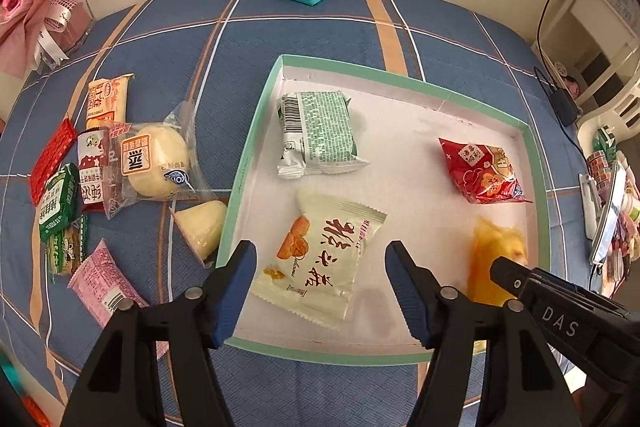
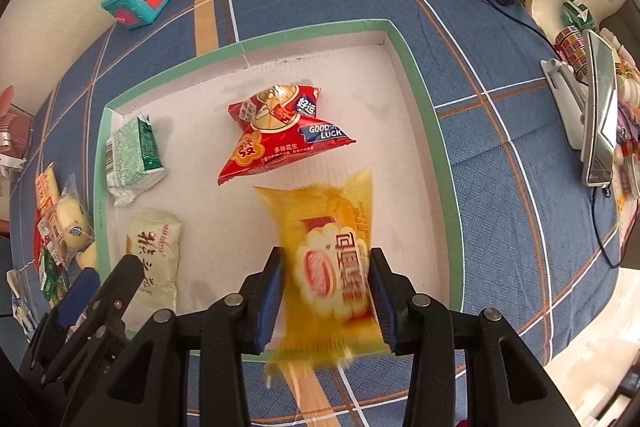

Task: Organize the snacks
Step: 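Carry both packs into the white tray and open both tools, then withdraw both tools and move the left tool toward the pink pack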

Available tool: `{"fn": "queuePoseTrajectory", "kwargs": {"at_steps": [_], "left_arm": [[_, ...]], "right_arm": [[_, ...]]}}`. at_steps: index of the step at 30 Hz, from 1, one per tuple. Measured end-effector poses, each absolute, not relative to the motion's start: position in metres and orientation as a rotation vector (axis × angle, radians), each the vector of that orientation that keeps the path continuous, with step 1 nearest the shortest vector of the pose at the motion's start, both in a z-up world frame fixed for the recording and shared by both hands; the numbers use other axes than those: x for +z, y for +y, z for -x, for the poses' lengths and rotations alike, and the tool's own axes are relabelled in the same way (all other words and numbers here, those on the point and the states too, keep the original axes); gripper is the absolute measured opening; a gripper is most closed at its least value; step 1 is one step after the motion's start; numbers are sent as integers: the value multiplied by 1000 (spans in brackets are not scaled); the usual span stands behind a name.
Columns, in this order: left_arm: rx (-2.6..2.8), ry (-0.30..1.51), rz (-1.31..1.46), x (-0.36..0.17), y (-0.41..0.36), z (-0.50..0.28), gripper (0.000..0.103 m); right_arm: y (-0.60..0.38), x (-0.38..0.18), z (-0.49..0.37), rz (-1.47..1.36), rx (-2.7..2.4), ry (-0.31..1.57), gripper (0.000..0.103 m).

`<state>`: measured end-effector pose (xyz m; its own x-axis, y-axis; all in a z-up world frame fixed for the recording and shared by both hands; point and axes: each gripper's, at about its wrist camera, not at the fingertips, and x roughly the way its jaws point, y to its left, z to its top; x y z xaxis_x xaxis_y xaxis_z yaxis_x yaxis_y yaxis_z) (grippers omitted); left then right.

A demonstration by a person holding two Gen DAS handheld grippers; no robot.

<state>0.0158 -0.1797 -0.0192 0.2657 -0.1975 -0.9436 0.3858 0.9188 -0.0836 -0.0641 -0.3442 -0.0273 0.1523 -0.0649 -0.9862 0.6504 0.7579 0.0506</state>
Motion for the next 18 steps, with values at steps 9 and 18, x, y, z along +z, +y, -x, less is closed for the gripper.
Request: {"fn": "queuePoseTrajectory", "kwargs": {"at_steps": [9, 18], "left_arm": [[-346, 1224, -159, -15, -172, -20, 87], [-263, 1164, -162, -12, -154, -26, 99]], "right_arm": [[-347, -25, 63, -542, -557, 1322, 71], [-343, -23, 63, -541, -534, 1301, 86]]}}
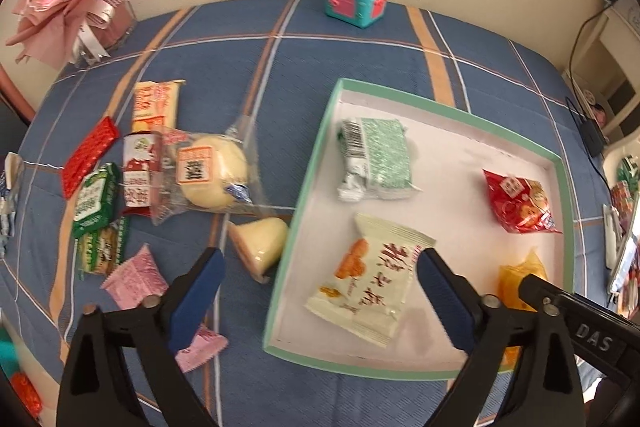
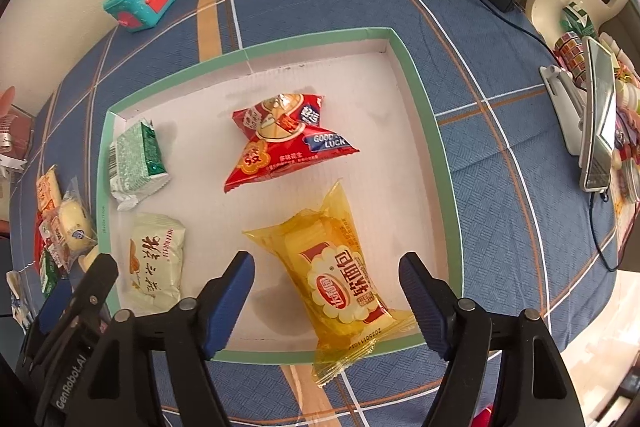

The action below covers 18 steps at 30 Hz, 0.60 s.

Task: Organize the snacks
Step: 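Withdraw both tools and move the left tool toward the pink pack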

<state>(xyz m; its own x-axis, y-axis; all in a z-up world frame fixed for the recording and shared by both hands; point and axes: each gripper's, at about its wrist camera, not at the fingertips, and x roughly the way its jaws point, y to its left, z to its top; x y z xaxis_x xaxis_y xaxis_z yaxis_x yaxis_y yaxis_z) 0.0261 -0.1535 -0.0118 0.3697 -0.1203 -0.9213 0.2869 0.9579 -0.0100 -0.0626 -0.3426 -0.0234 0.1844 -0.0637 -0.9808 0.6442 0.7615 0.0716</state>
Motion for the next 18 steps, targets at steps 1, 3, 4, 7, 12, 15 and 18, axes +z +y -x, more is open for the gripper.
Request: {"fn": "queuePoseTrajectory", "kwargs": {"at_steps": [1, 3, 4, 7, 12, 15, 18], "left_arm": [[-257, 1158, -160, -11, -151, -27, 99], [-250, 1152, -160, -10, -148, -28, 100], [-246, 1150, -160, -9, -146, -28, 100], [-236, 1152, -160, -9, -143, -29, 100], [-224, 1143, -182, -8, -140, -29, 100], [-226, 1138, -172, -4, -136, -29, 100], [-226, 1134, -170, 0, -132, -31, 100]], "right_arm": [[-343, -23, 64, -543, -534, 1294, 91], [-342, -18, 65, -539, -532, 1266, 96], [-342, -16, 65, -535, -531, 1251, 99], [-343, -9, 67, -532, -527, 1212, 103], [-342, -1, 68, -550, -512, 1170, 103], [-338, 3, 66, -548, -499, 1160, 103], [-333, 5, 63, -545, -472, 1154, 103]]}}
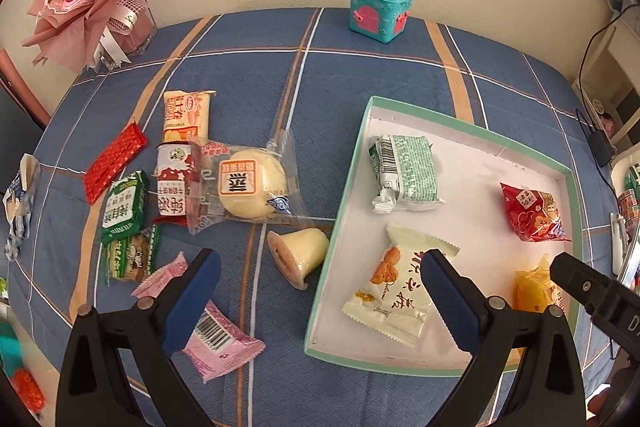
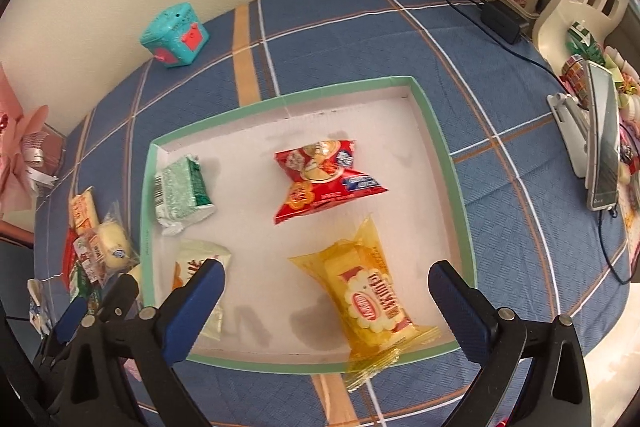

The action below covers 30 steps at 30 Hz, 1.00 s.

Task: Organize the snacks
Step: 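Withdraw both tools and move the left tool toward the pink pack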

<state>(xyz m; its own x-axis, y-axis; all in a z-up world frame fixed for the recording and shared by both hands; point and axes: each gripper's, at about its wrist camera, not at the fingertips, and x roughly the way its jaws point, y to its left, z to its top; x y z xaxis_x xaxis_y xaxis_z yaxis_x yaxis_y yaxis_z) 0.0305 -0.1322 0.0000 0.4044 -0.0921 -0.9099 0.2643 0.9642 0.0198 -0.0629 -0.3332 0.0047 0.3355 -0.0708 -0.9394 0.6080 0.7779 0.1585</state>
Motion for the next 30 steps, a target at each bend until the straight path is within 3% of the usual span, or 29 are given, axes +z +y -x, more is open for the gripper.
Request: {"fn": "queuePoseTrajectory", "kwargs": {"at_steps": [15, 30], "left_arm": [[-70, 1124, -203, 11, -62, -51, 100], [39, 1151, -12, 19, 23, -64, 100]], "right_arm": [[-278, 7, 38, -468, -345, 1183, 103], [-187, 4, 5, -343, -155, 1196, 103]]}}
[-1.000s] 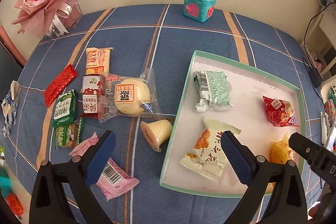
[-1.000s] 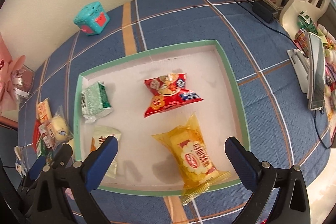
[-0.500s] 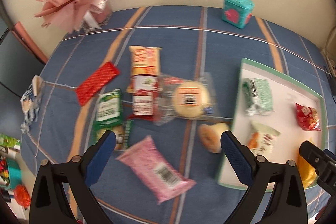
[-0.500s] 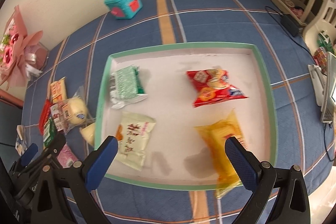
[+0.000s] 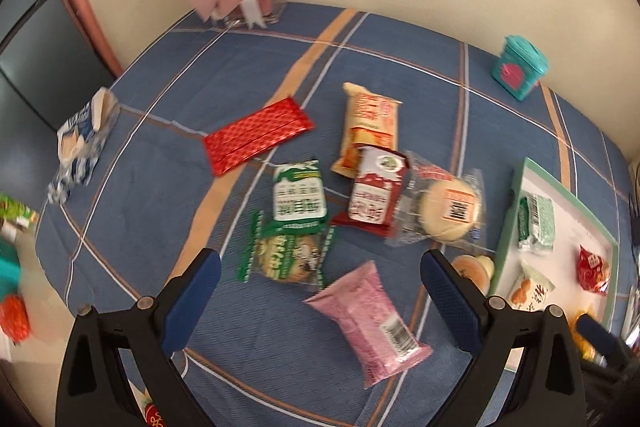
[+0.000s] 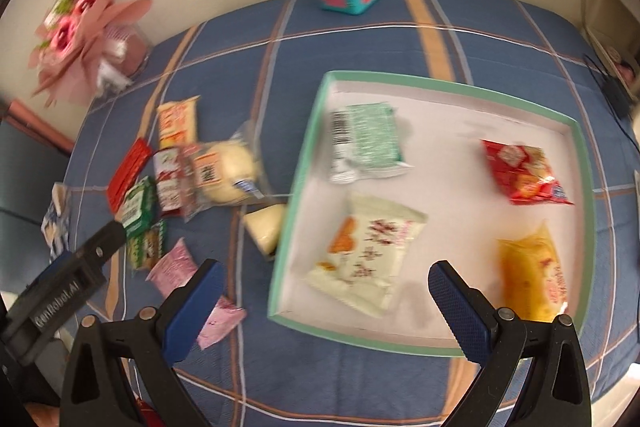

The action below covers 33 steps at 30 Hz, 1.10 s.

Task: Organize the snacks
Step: 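Withdraw both tools and move the left tool toward the pink pack, then grasp the pink snack pack with the left tool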

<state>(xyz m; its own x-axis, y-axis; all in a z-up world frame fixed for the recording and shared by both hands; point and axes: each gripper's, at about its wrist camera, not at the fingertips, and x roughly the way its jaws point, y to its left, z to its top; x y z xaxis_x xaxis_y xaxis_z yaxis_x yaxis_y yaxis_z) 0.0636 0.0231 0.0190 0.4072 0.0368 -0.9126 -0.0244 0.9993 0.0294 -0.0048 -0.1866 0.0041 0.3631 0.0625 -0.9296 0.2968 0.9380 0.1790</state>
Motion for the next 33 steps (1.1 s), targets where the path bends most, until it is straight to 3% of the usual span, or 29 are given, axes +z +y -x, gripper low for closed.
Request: {"fn": "queuePoseTrajectory", "kwargs": {"at_steps": [6, 14, 26, 33], "left_arm": [[51, 1219, 65, 3, 42, -67, 100], [16, 1332, 166, -28, 38, -71, 100], [13, 1434, 265, -62, 27, -65, 99], [-2, 1448, 275, -67, 18, -62, 83]], "right_arm": [[-157, -7, -7, -299, -90, 1214, 99], [-153, -25, -19, -307, -58, 1231, 81], [-157, -36, -24, -227, -114, 1260, 79], [-166, -33, -20, -208, -145, 1258, 79]]}}
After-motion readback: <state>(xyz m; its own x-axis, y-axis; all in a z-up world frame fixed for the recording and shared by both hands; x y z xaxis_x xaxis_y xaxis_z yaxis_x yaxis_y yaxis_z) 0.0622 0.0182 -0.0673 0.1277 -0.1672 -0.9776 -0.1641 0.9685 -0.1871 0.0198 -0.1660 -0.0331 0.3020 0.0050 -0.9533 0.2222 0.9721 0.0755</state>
